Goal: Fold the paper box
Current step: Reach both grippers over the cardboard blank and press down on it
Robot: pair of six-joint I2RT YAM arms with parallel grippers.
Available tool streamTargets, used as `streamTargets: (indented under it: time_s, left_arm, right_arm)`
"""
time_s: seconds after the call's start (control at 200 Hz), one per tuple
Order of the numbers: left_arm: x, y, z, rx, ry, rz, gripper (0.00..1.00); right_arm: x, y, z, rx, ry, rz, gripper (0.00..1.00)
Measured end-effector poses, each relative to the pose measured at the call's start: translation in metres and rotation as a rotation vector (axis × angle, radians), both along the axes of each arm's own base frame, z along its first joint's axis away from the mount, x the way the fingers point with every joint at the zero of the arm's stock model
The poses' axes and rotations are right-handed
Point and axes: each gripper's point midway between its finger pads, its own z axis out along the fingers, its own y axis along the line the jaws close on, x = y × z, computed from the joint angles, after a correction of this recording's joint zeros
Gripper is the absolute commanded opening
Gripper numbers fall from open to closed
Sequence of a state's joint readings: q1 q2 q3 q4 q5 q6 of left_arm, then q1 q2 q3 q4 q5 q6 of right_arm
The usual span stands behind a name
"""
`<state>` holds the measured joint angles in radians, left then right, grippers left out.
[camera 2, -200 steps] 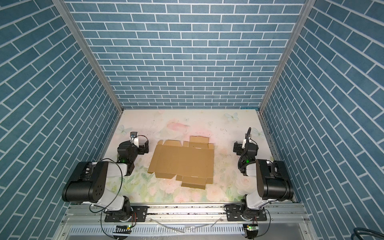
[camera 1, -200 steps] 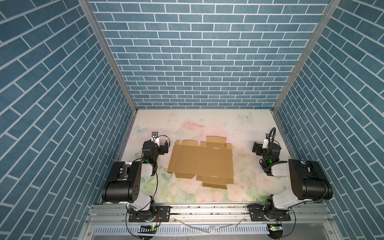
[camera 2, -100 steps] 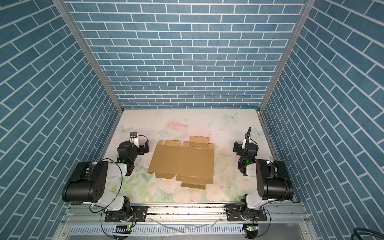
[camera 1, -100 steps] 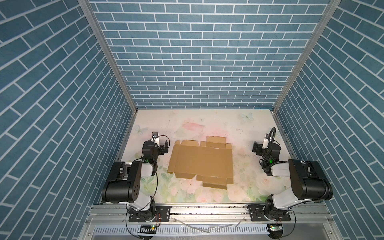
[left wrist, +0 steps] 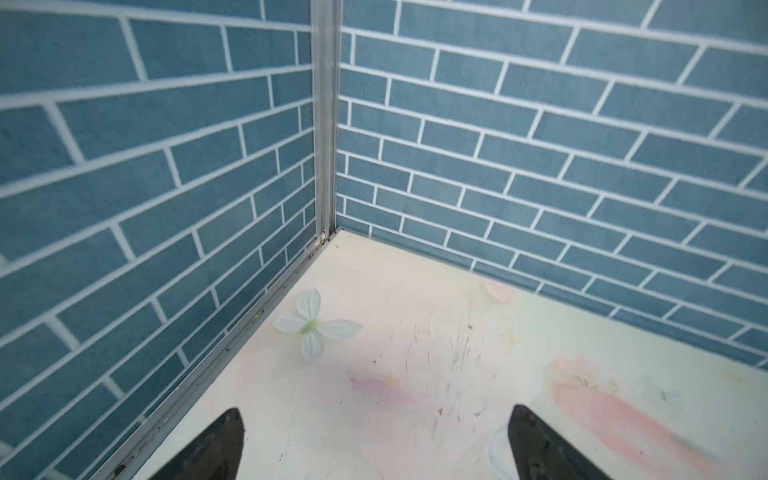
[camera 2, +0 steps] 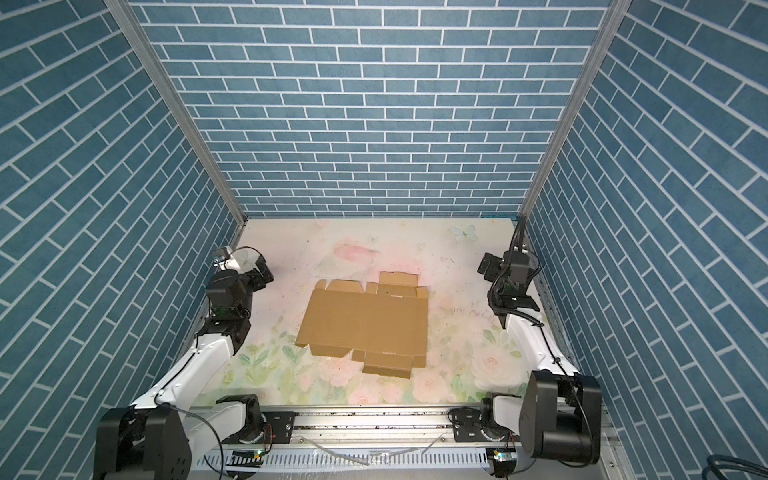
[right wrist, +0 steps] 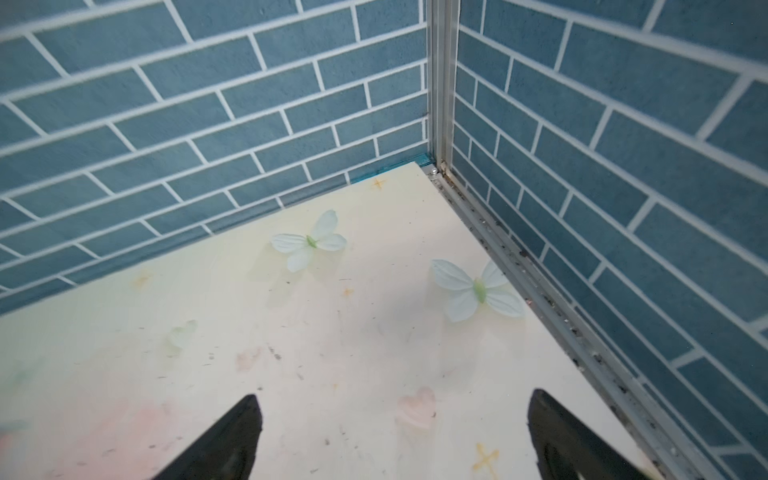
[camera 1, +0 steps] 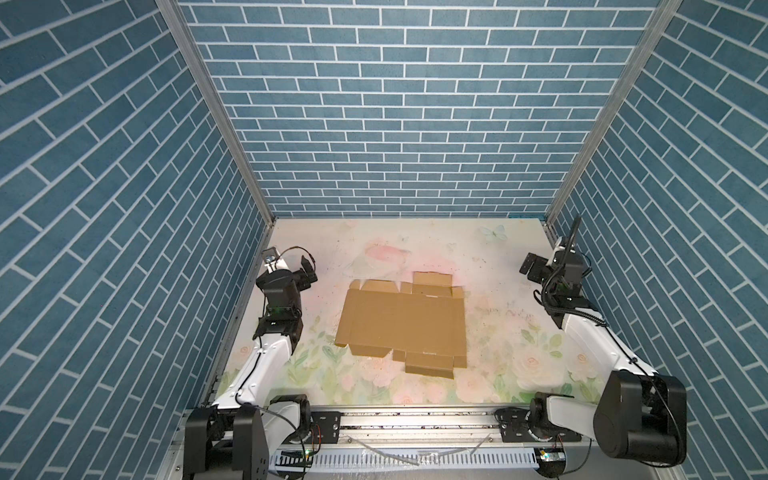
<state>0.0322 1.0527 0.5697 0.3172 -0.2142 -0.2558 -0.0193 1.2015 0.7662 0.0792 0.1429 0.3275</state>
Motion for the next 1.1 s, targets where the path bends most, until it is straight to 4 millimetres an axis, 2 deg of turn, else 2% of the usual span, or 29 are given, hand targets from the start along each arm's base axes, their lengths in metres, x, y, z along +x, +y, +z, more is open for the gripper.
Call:
streamTargets:
  time_s: [0.085, 0.155, 0.225, 0.27, 0.285, 0.29, 0.345, 0.385, 0.39, 0.41, 0.415, 0.44, 0.49, 0.57, 0.69, 0.82, 0.875, 0.995, 1.095]
  left_arm:
    - [0.003, -0.006, 0.003, -0.059, 0.054, -0.023, 1.0]
    - [0.006, -0.016, 0.001, -0.103, 0.109, -0.067, 1.0]
    - [0.006, -0.027, -0.004, -0.145, 0.167, -0.114, 1.0]
    - [0.006, -0.036, -0.008, -0.168, 0.206, -0.144, 1.0]
    - [0.006, -0.039, -0.009, -0.174, 0.218, -0.155, 1.0]
    - [0.005, -0.039, -0.009, -0.176, 0.222, -0.157, 1.0]
    - [0.004, -0.051, -0.014, -0.197, 0.271, -0.196, 1.0]
    - [0.004, -0.06, -0.019, -0.21, 0.307, -0.224, 1.0]
    - [0.004, -0.061, -0.019, -0.21, 0.311, -0.225, 1.0]
    - [0.003, -0.066, -0.022, -0.218, 0.333, -0.244, 0.99]
    - [0.003, -0.067, -0.022, -0.219, 0.337, -0.247, 0.99]
    - [0.003, -0.073, -0.024, -0.226, 0.356, -0.263, 1.0]
    - [0.003, -0.085, -0.03, -0.238, 0.405, -0.301, 0.99]
    - [0.003, -0.105, -0.039, -0.254, 0.473, -0.359, 0.99]
    - [0.001, -0.143, -0.062, -0.261, 0.587, -0.458, 0.72]
    - [-0.009, -0.176, -0.097, -0.267, 0.724, -0.526, 0.58]
    - [-0.014, -0.184, -0.111, -0.269, 0.775, -0.537, 0.5]
    - [-0.021, -0.193, -0.133, -0.275, 0.849, -0.542, 0.25]
    - [-0.023, -0.196, -0.142, -0.282, 0.878, -0.538, 0.18]
  right_arm:
    - [-0.01, 0.017, -0.01, 0.06, 0.086, 0.025, 0.99]
    - [-0.022, 0.046, -0.029, 0.07, 0.195, 0.078, 0.99]
    - [-0.037, 0.084, -0.045, 0.058, 0.3, 0.17, 0.97]
    - [-0.046, 0.106, -0.052, 0.049, 0.354, 0.222, 0.79]
    - [-0.049, 0.113, -0.054, 0.043, 0.371, 0.244, 0.75]
    - [-0.05, 0.115, -0.054, 0.044, 0.375, 0.247, 0.71]
    - [-0.061, 0.139, -0.059, 0.039, 0.421, 0.304, 0.49]
    - [-0.068, 0.152, -0.061, 0.042, 0.447, 0.327, 0.36]
    - [-0.069, 0.153, -0.061, 0.042, 0.448, 0.329, 0.32]
    - [-0.072, 0.159, -0.063, 0.046, 0.462, 0.341, 0.26]
    - [-0.073, 0.16, -0.064, 0.047, 0.464, 0.344, 0.22]
    - [-0.077, 0.166, -0.065, 0.054, 0.477, 0.351, 0.12]
    - [-0.086, 0.179, -0.07, 0.058, 0.506, 0.376, 0.0]
    - [-0.099, 0.196, -0.08, 0.072, 0.55, 0.396, 0.0]
    - [-0.12, 0.22, -0.099, 0.068, 0.64, 0.44, 0.0]
    - [-0.14, 0.24, -0.115, 0.057, 0.717, 0.475, 0.0]
    - [-0.146, 0.246, -0.121, 0.061, 0.741, 0.485, 0.0]
    - [-0.155, 0.255, -0.132, 0.067, 0.786, 0.494, 0.0]
    - [-0.156, 0.259, -0.144, 0.077, 0.821, 0.487, 0.0]
